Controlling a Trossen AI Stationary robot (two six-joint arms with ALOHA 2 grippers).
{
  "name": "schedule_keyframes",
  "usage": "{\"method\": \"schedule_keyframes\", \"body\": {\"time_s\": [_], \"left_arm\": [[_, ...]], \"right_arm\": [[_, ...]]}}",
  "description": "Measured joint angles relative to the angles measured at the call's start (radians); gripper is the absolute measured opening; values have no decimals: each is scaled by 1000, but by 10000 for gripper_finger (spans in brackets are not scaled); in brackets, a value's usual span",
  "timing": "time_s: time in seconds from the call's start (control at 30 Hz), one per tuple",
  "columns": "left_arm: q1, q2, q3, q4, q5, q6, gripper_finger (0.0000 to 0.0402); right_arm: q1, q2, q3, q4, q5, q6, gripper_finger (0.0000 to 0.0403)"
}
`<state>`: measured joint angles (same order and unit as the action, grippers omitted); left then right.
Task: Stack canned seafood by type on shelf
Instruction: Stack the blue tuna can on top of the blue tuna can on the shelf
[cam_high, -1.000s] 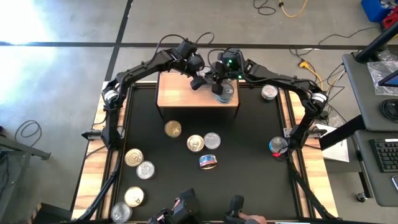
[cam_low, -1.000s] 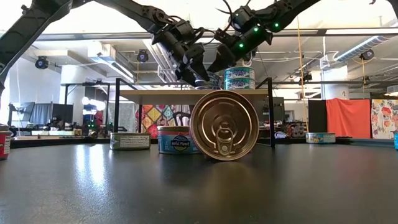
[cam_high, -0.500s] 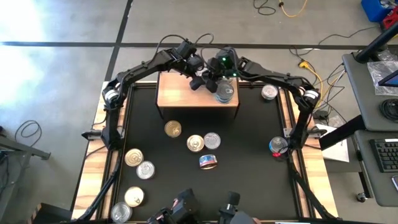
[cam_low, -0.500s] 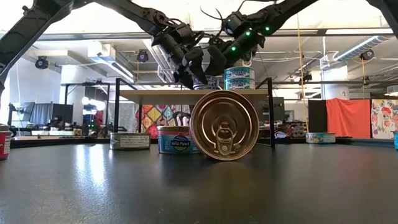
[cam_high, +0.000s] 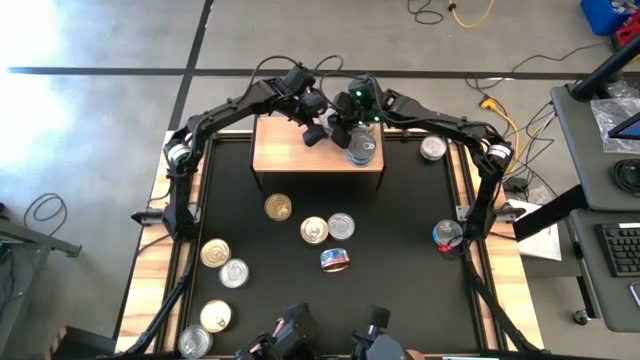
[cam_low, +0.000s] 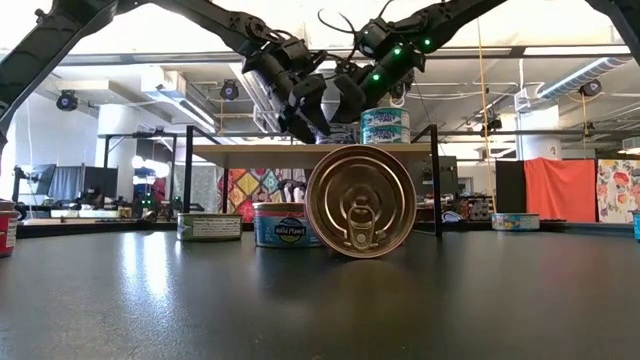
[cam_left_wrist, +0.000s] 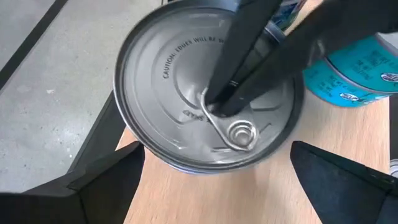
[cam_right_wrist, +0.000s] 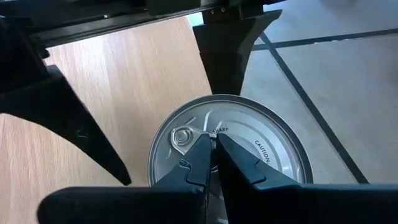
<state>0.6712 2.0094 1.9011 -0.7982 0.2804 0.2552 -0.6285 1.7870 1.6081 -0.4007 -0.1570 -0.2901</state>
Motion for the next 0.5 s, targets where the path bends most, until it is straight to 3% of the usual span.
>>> {"method": "schedule_keyframes", "body": {"time_s": [0.17, 0.33, 0.5], "left_arm": [[1, -17, 24, -87, 0, 53, 387], [-7, -91, 45, -140, -7, 9, 383], [-63, -240, -53, -131, -9, -13, 371]], "right_arm": [[0, 0, 1, -3, 1, -1, 22], [0, -4, 0, 3, 1, 0, 22], [6, -39, -6, 21, 9, 2, 22]]}}
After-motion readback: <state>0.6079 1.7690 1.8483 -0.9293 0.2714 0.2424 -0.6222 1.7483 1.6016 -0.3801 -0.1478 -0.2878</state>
